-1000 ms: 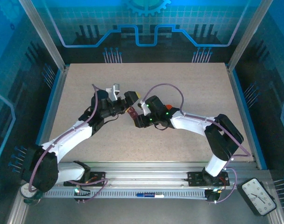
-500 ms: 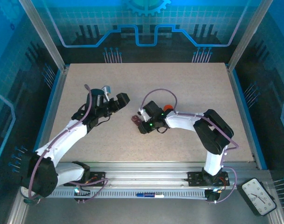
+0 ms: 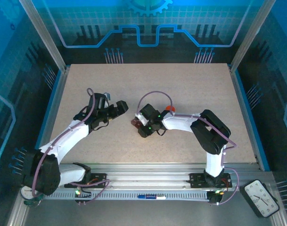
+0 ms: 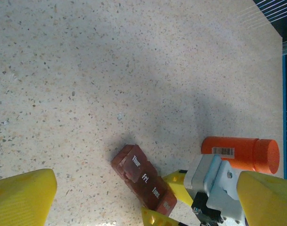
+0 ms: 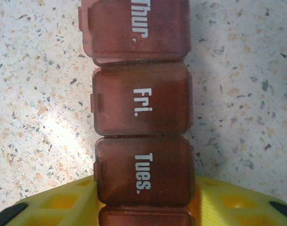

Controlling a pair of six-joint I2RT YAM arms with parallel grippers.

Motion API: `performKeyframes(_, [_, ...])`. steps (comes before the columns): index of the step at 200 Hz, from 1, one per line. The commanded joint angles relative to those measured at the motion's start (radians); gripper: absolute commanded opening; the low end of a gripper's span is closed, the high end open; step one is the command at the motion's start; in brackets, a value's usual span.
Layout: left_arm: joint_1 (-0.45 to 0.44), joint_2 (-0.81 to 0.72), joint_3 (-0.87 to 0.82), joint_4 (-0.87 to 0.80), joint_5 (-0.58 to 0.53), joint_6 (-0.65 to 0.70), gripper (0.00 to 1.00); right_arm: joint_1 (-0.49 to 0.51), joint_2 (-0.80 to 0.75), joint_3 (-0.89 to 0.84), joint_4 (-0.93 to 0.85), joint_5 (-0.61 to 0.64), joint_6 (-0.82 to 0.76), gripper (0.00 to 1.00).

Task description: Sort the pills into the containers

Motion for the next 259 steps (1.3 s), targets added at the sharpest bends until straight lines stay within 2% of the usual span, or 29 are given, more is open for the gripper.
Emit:
performKeyframes(1, [0.004, 0.014, -0.013, -0.016, 0.015, 0.028, 0.99, 0.003, 0.027, 0.018, -0.014, -0.002, -0.031, 0.59])
performKeyframes(20, [0.003, 0.018, -0.003, -0.034, 0.015, 0.041, 0.99, -0.007, -0.014, 0.006, -0.018, -0.02, -0.009, 0.71])
performKeyframes(57, [0.003, 0.03, 0.032, -0.123, -0.007, 0.09, 0.99, -0.039, -0.148, -0.062, 0.011, -0.06, 0.108, 0.8])
performKeyframes(102, [-0.014, 0.093, 0.07, -0.26, -0.084, 0.149, 0.99, -0.094, -0.154, -0.072, 0.026, -0.079, 0.231, 0.8])
performKeyframes(210, [-0.132, 0.213, 0.113, -0.365, -0.25, 0.217, 0.99, -0.123, -0.058, -0.087, 0.063, -0.085, 0.263, 0.77])
performKeyframes(229, [-0.143, 0.183, 0.081, -0.276, -0.211, 0.219, 0.99, -0.123, -0.054, -0.099, 0.071, -0.092, 0.266, 0.76])
performKeyframes(259, [-0.142, 0.153, 0.073, -0.177, -0.065, 0.152, 0.99, -0.123, -0.048, -0.112, 0.081, -0.091, 0.265, 0.76])
